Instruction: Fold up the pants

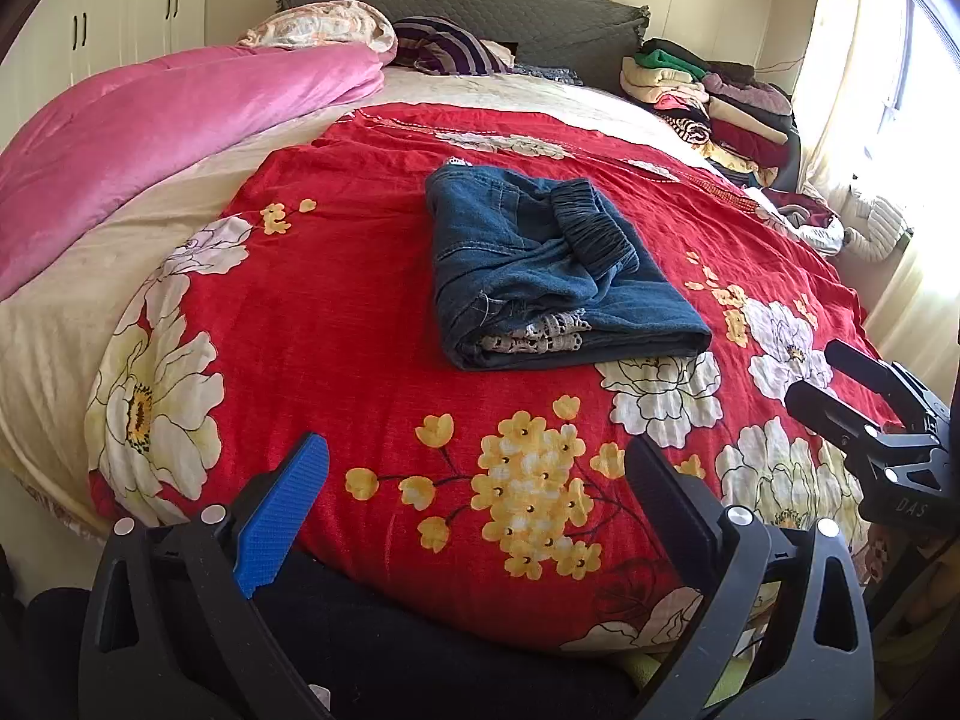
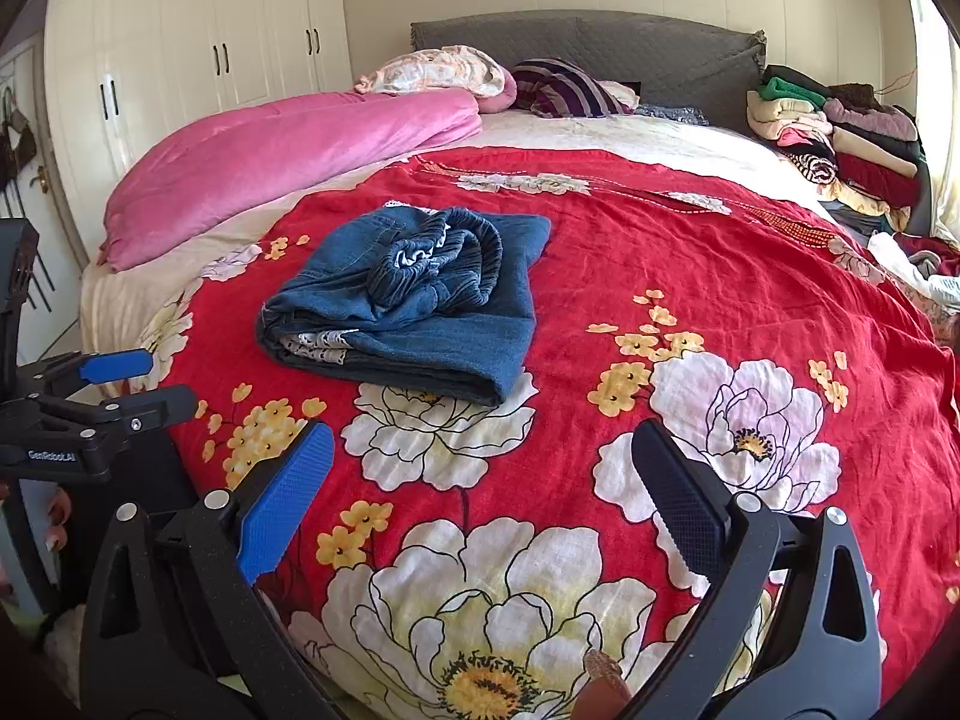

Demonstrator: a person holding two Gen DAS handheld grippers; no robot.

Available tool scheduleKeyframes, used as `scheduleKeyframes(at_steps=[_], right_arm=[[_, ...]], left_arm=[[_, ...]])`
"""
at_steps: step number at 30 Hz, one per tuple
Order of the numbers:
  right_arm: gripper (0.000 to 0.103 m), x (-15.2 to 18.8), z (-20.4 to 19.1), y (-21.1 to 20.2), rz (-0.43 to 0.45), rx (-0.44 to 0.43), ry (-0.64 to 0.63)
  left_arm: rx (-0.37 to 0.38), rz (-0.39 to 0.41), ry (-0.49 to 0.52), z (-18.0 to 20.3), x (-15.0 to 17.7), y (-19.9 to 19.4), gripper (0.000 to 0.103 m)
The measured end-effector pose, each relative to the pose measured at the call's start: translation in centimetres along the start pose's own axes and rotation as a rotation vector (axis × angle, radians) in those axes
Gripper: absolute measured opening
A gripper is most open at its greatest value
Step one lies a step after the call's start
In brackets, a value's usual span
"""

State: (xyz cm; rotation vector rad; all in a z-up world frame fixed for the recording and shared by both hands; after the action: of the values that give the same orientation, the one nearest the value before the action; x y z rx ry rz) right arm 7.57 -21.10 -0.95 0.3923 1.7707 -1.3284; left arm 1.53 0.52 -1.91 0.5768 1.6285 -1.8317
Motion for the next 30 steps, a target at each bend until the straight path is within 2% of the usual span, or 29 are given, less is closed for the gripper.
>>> scheduleKeyframes(at_steps=[30], right_arm=[[0.094,-0.03,0.00,-0.10,0.003,0.004,0.000]], left_arm=[[0.000,0.006,0.005,0.28,-0.09,-0.67,0.099]])
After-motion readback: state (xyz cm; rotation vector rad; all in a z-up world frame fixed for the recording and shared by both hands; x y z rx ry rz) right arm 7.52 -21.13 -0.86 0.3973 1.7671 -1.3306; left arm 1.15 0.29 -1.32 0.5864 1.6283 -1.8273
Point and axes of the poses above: each gripper's, at about its wrist camera, not at the fingertips, and y roughly the way its jaws point, z to its right, x to its underside, the point moved 2 cm from there along y, roughly the way its jaws point, and after that the axes turned 3 degrees about x, right-handed, at the moved point
